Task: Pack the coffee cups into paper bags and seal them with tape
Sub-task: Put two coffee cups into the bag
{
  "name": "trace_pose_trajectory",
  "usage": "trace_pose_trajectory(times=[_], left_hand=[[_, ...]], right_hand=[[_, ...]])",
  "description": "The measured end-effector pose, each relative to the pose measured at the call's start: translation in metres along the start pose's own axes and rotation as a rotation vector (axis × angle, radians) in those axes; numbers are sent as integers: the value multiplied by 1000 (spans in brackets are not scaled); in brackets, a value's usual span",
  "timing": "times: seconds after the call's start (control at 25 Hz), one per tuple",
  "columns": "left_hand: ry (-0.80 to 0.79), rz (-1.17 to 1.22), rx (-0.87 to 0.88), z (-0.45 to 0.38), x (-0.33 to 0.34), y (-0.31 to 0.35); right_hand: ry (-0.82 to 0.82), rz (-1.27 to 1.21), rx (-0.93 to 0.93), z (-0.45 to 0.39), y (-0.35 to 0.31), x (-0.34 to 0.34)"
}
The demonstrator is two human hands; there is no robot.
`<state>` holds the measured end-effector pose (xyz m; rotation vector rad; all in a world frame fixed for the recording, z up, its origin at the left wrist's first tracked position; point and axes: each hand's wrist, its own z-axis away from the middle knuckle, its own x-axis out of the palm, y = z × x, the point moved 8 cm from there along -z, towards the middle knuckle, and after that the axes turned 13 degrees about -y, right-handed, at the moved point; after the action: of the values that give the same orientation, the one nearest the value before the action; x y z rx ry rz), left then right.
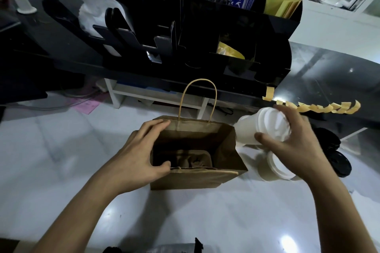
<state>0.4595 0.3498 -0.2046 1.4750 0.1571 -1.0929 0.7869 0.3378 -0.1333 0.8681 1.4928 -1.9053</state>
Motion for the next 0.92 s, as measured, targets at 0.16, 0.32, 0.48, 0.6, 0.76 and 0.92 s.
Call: trace_pose_trajectory(times=[0.16, 0.32, 0.48, 0.6, 0.76, 0.92], left_hand=[[-4, -6, -2, 0, 1, 0], [-11, -1, -9, 1, 0, 1], [-4, -22, -5, 1, -1, 2], [-11, -16, -2, 1, -1, 2], [-42, 17, 8, 0, 2, 2], [-52, 33, 14, 1, 2, 2]], right_hand=[[114, -77, -103, 16, -26, -23], [88, -105, -216, 26, -48, -30], [-77, -164, -318, 28, -65, -10], [-227, -136, -341, 24, -73, 18], [-387, -19, -377, 12, -82, 59], [-464, 193, -434, 3, -94, 91]])
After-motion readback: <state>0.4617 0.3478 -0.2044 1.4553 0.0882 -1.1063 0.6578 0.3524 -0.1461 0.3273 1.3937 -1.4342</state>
